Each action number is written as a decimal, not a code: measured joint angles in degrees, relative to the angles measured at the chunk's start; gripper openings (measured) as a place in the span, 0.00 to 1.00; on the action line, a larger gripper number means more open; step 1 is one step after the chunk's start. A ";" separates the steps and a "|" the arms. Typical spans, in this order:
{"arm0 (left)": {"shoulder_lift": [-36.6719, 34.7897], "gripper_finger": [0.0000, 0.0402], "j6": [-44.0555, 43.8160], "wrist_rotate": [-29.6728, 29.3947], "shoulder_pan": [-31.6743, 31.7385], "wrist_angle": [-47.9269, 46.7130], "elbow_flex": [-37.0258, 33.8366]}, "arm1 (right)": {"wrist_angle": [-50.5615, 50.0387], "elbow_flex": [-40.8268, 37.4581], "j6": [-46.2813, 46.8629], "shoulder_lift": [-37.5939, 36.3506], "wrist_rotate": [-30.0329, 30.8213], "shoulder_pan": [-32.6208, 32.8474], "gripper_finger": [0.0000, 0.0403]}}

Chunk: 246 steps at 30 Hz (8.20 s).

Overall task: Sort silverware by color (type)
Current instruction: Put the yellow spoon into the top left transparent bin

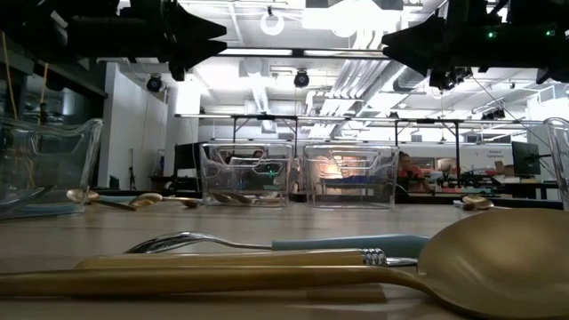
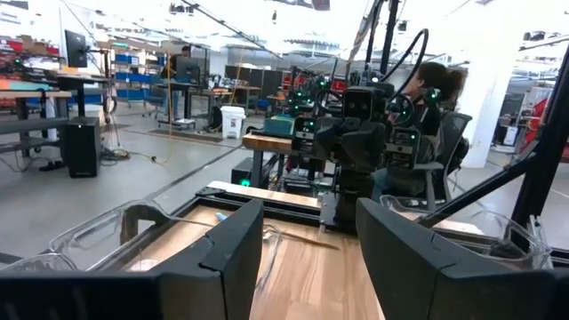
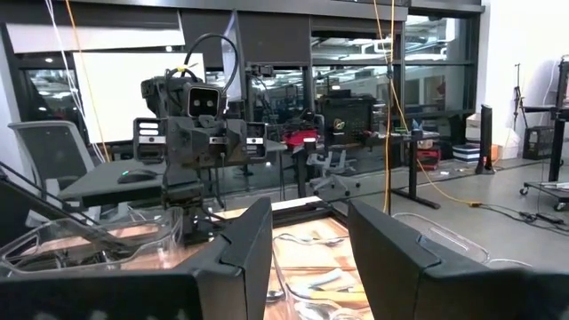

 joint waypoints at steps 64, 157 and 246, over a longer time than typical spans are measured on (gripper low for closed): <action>0.00 0.42 -1.09 0.02 0.00 -1.07 0.07 | -66.86 39.21 80.48 33.22 -20.60 34.69 0.33; 0.02 0.42 -7.27 0.05 -0.02 -3.05 0.07 | -87.86 56.28 72.00 41.71 -3.55 35.98 0.00; 10.78 0.42 6.25 -0.07 -6.36 5.21 0.04 | -4.14 7.26 20.41 8.87 6.86 2.64 0.00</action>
